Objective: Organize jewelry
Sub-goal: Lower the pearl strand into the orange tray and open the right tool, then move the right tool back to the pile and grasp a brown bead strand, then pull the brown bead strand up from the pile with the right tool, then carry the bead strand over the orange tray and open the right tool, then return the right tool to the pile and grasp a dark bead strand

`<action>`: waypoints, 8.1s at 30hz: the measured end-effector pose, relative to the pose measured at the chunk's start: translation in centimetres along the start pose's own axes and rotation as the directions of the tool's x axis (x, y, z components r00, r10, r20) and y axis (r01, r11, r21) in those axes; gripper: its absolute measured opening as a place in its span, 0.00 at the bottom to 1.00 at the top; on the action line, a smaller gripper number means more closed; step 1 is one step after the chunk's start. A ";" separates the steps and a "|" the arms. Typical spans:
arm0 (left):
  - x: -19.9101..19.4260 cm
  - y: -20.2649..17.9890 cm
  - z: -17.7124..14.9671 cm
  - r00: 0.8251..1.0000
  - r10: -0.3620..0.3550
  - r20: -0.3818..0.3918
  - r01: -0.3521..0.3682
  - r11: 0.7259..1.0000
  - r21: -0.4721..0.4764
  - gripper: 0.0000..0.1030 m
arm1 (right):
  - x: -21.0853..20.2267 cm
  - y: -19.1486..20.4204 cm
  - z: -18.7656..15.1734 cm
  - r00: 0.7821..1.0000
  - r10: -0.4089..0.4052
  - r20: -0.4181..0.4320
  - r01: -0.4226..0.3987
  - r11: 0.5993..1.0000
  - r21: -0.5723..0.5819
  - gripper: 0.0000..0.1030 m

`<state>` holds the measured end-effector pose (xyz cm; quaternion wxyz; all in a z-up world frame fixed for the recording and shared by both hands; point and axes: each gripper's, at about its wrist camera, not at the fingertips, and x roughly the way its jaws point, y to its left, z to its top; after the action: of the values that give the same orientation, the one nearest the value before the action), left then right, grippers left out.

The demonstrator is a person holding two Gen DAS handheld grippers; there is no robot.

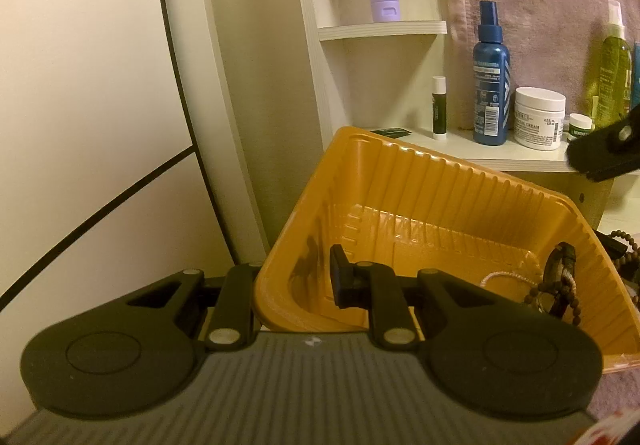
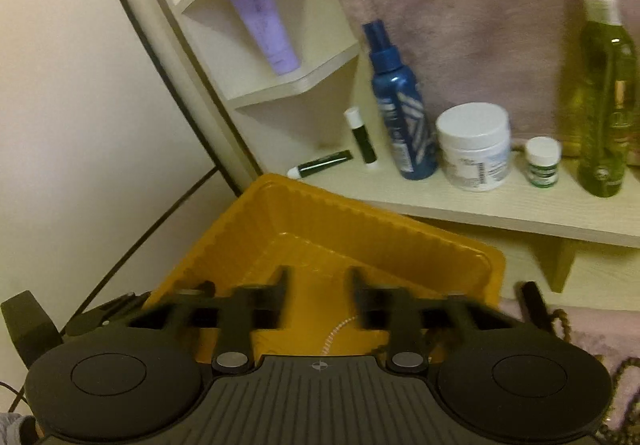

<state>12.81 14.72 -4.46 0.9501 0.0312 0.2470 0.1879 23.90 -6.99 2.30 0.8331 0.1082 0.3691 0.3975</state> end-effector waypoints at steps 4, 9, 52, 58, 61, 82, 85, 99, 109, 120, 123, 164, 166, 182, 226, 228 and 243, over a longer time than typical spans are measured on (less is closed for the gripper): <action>0.0 -0.1 0.0 1.000 0.002 -0.005 -0.002 1.000 0.001 0.17 | -1.4 0.1 -0.4 0.998 -0.065 0.013 0.066 0.995 -0.074 0.51; 0.1 -0.1 0.1 1.000 0.003 -0.008 -0.003 1.000 0.006 0.17 | -2.5 -1.2 -1.9 0.990 -0.143 0.005 0.143 0.985 -0.094 0.51; 0.4 -0.1 0.0 1.000 0.005 -0.018 -0.005 1.000 0.013 0.18 | -3.5 -9.0 -12.7 0.879 -0.476 0.017 0.467 0.853 -0.232 0.10; 0.4 -0.1 0.0 1.000 0.005 -0.017 -0.005 1.000 0.015 0.18 | -5.0 -7.3 -13.8 0.919 -0.391 0.039 0.386 0.880 -0.277 0.07; 0.4 -0.1 0.0 1.000 0.005 -0.016 -0.005 1.000 0.015 0.18 | -5.9 -6.5 -14.3 0.935 -0.353 0.033 0.348 0.897 -0.273 0.07; 0.5 -0.1 0.0 1.000 0.004 -0.023 -0.003 1.000 0.016 0.18 | -7.4 -15.2 -10.9 0.859 -0.512 -0.006 0.512 0.858 0.049 0.11; 0.5 -0.1 0.1 1.000 0.003 -0.025 -0.003 1.000 0.018 0.18 | -7.6 -14.8 -11.2 0.874 -0.486 -0.021 0.487 0.873 0.029 0.11; 0.4 -0.1 0.1 1.000 0.001 -0.024 -0.001 1.000 0.021 0.18 | -5.0 -14.6 -11.1 0.860 -0.506 -0.066 0.506 0.862 -0.011 0.13; 0.4 -0.1 0.1 1.000 0.003 -0.023 -0.002 1.000 0.023 0.18 | -6.4 -16.3 -10.3 0.882 -0.469 -0.049 0.469 0.862 0.195 0.14; 0.4 -0.1 0.1 1.000 0.002 -0.024 -0.001 1.000 0.022 0.18 | -3.7 -13.9 -10.9 0.795 -0.605 -0.046 0.606 0.795 0.012 0.13; 0.4 -0.1 0.1 1.000 0.002 -0.023 -0.002 1.000 0.022 0.18 | -3.5 -13.9 -10.9 0.783 -0.621 -0.050 0.622 0.783 0.004 0.13; 0.5 -0.1 0.5 1.000 0.003 -0.018 -0.002 1.000 0.025 0.18 | -4.7 -11.6 -10.6 0.766 -0.636 0.092 0.642 0.764 -0.066 0.08; 0.4 -0.2 0.4 1.000 0.003 -0.020 -0.002 1.000 0.025 0.18 | -5.2 -11.0 -10.1 0.777 -0.620 0.110 0.628 0.776 -0.060 0.08; 0.6 -0.2 0.3 1.000 0.004 -0.024 -0.003 1.000 0.031 0.18 | -4.6 -3.7 -7.0 0.978 -0.178 0.110 0.180 0.984 -0.008 0.08; 0.4 -0.4 0.2 1.000 0.021 -0.019 -0.020 0.999 0.031 0.18 | -6.9 -7.5 -10.6 0.957 -0.288 0.041 0.281 0.952 0.119 0.46; 0.3 -0.4 0.1 1.000 0.020 -0.018 -0.019 0.999 0.032 0.18 | -7.1 -8.0 -11.3 0.948 -0.319 0.016 0.315 0.944 0.099 0.46; 0.1 -0.5 0.0 1.000 0.019 -0.019 -0.018 0.999 0.034 0.18 | -3.1 -8.2 -12.7 0.925 -0.379 -0.026 0.366 0.909 -0.199 0.46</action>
<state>13.06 14.33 -4.54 0.9453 0.0475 0.2589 0.1928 18.48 -16.19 -8.91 0.8878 -0.0574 0.3697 0.2681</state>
